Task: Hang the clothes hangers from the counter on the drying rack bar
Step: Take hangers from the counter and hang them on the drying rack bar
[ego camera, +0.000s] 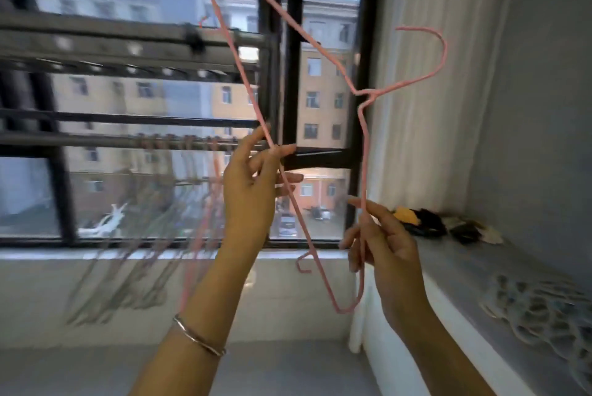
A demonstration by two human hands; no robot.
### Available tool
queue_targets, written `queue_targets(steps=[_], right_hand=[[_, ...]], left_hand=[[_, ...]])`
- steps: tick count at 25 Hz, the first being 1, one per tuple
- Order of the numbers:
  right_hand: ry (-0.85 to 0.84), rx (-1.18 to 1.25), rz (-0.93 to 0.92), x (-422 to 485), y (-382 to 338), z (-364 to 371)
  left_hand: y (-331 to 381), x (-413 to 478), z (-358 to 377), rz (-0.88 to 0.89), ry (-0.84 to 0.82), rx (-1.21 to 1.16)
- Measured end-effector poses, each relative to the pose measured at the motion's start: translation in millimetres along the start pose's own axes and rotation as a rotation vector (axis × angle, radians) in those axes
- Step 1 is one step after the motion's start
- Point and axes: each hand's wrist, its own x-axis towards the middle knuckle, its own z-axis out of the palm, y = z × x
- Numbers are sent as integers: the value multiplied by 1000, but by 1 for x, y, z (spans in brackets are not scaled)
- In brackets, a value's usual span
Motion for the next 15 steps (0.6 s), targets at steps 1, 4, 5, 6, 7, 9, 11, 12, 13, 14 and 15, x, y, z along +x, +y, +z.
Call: queue_targets(steps=[1,4,5,6,7,9,11,12,13,14,15], right_hand=[[-36,14,0,-1,-2,23],[-144,65,-19,-4,-6,99],[-174,81,-17,-5,-6,125],[-202,99,-12,-8,-5,150],[-229,123,-3,-11,-3,179],[-281,154,23,-19,4,231],[-322,122,45,-28,15,278],[-323,95,57,-32,22,301],[-312,72,70,-35,28,319],[-296,51,83,-37,33,333],[-284,34,97,-39,38,344]], left_hand=[[12,2,-23,15,42,8],[45,11,-98,64,140,58],[51,14,-125,73,159,82],[57,17,-151,74,172,104],[60,21,-182,71,186,132],[60,26,-240,33,217,194],[50,27,-297,-32,273,237],[42,27,-326,-72,306,242],[33,27,-352,-115,336,250],[22,27,-372,-166,352,266],[10,27,-389,-230,348,284]])
